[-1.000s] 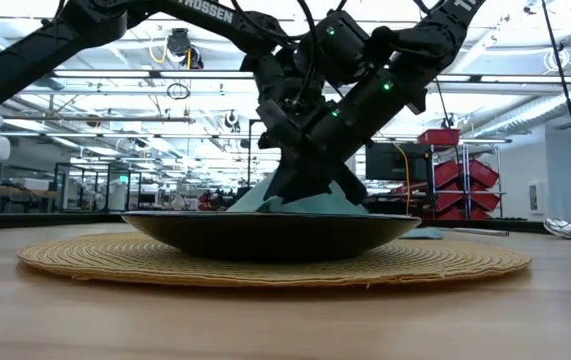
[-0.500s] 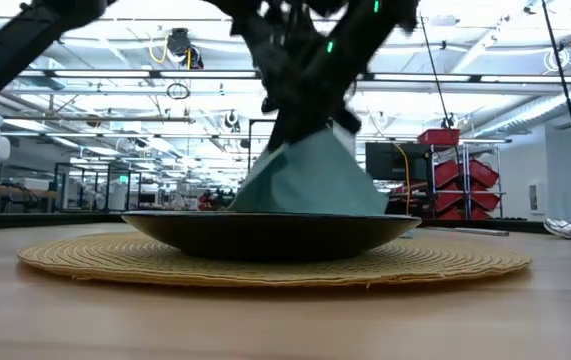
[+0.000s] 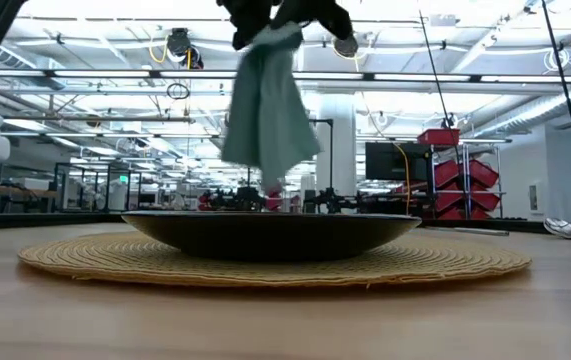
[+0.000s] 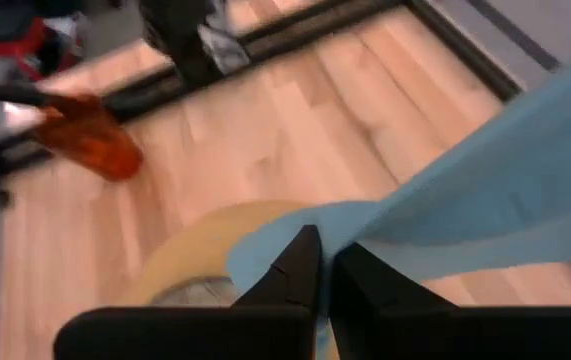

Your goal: Set table place

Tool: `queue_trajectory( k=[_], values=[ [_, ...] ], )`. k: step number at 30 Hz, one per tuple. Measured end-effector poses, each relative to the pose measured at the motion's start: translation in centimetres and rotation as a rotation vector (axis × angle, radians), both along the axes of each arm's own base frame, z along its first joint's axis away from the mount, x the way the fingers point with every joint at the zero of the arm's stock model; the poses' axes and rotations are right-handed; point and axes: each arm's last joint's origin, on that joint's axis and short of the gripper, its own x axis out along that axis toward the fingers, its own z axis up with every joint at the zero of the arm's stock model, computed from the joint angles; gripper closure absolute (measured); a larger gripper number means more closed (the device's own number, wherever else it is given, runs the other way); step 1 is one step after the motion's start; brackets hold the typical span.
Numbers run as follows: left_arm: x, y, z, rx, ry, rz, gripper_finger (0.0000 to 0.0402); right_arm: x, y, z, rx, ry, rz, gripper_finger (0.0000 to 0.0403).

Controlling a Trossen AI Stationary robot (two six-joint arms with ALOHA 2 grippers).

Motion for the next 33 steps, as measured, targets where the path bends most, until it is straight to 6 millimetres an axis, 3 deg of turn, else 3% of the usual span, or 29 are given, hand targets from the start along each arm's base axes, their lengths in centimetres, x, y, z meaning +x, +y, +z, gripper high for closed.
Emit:
queue_trajectory(
  k=[3, 8, 16, 26, 29, 33],
  values=[
    [-0.7, 0.9, -0.2, 0.001, 0.027, 0.039, 0.0401, 0.0, -1.7, 1.3, 0.058, 0.015, 0.036, 0.0403],
    [-2.0, 2.3, -1.1, -0.036, 0.133, 0.105, 0.0402, -0.2, -3.6, 0.8, 0.144, 0.182, 0.022, 0.0403],
    [-2.5, 2.1, -1.6, -0.092, 0.182, 0.071, 0.0401, -0.7, -4.8, 1.2, 0.155, 0.266, 0.033, 0.0403],
    [-2.6, 1.7, -2.1, -0.152, 0.225, 0.096, 0.0402, -2.8, -8.9, 0.7, 0.134, 0.393, -0.002, 0.0403],
    [-2.8, 1.4, -2.3, -0.172, 0.254, 0.098, 0.0401, -2.5, -9.0, 0.6, 0.141, 0.378, 0.020, 0.0403],
    [-2.7, 0.4, -2.4, -0.202, 0.304, 0.093, 0.0402, -1.7, -7.4, 0.3, 0.153, 0.373, 0.083, 0.0403]
  ],
)
